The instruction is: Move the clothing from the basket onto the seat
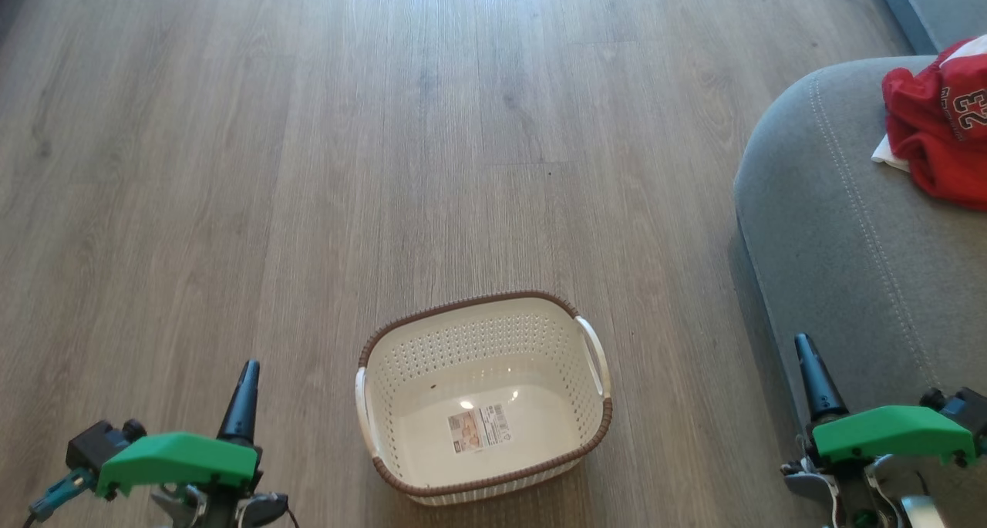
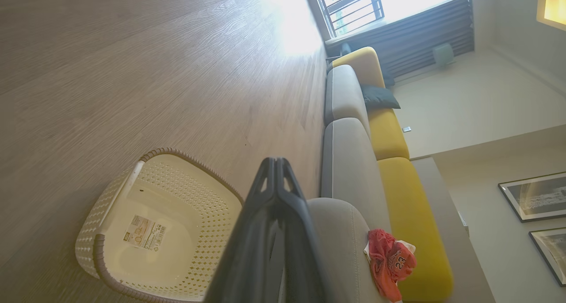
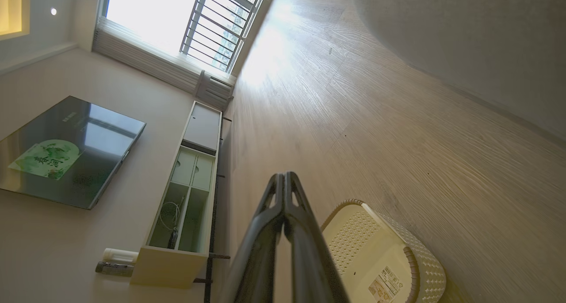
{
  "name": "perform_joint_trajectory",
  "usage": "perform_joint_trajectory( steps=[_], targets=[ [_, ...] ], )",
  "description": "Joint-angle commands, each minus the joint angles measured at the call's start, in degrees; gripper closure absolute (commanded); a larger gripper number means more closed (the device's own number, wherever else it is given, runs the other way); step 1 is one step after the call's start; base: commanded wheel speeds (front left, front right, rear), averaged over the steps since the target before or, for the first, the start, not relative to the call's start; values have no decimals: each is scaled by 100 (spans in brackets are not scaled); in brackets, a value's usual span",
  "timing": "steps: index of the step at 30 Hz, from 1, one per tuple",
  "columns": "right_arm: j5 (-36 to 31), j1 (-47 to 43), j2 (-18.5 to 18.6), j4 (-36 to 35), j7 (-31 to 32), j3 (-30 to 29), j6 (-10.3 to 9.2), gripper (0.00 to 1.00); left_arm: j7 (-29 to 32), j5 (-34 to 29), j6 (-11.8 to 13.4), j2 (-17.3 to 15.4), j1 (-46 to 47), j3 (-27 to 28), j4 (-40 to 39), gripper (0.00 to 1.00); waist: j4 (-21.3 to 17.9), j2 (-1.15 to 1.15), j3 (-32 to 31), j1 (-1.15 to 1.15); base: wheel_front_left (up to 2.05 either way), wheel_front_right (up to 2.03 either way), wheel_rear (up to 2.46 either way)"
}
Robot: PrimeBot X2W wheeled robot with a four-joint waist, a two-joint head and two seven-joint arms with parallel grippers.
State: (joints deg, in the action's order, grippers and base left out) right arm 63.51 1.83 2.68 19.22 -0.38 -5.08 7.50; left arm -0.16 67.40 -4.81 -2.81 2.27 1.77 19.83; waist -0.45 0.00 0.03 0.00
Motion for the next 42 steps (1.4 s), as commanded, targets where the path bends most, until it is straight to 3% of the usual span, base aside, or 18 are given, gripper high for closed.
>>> perform_joint_trajectory(
  steps=[1,42],
  targets=[
    [205,334,21,-243,55,53,0,100,42,175,-41,-18,322,167,-217,100,2,0,0,0,0,0,0],
    [2865,435,20,-520,687,-145,-1,100,666,2475,-268,-7,393,477,-576,100,45,0,15,0,0,0,0]
  ],
)
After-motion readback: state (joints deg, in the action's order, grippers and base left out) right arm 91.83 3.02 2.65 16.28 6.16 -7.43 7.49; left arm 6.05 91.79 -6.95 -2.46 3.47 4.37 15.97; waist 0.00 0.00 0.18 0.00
